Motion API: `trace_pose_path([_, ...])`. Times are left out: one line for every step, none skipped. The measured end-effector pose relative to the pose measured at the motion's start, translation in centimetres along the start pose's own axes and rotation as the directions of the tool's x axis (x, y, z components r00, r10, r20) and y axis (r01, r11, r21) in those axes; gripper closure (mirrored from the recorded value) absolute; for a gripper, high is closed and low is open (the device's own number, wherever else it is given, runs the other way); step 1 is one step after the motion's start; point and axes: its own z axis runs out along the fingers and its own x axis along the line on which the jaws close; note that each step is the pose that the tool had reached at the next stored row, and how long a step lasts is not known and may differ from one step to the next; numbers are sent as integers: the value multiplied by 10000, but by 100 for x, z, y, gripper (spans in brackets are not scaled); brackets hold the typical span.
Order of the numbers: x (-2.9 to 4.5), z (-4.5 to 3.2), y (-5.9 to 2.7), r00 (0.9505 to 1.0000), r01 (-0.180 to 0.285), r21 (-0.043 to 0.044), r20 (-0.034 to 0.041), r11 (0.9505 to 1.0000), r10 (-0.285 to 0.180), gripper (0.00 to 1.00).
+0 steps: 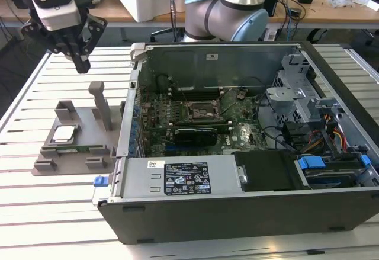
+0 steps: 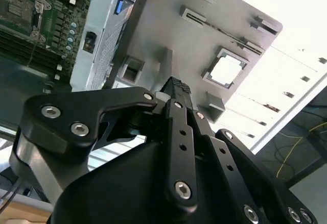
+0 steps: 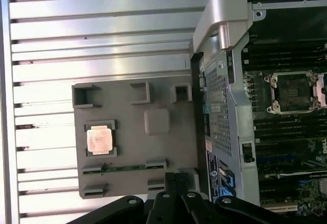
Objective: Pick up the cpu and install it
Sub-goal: 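Reach for the cpu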
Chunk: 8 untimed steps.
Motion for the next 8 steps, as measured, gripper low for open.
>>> trace_pose_path([33, 0, -2, 10000, 0, 0, 0, 10000, 0, 89])
trace_pose_path([80, -1, -6, 10000, -1, 0, 0, 10000, 1, 89])
trace_pose_path([128, -2, -9, 10000, -1, 0, 0, 10000, 1, 89])
trace_pose_path([159, -2, -12, 10000, 0, 0, 0, 10000, 0, 89])
trace_pose_path([189, -2, -14, 10000, 0, 0, 0, 10000, 0, 89])
trace_pose_path([206, -2, -15, 10000, 0, 0, 0, 10000, 0, 89])
trace_pose_path([225, -3, -17, 10000, -1, 0, 0, 10000, 1, 89])
trace_pose_path([262, -3, -20, 10000, 0, 0, 0, 10000, 0, 89])
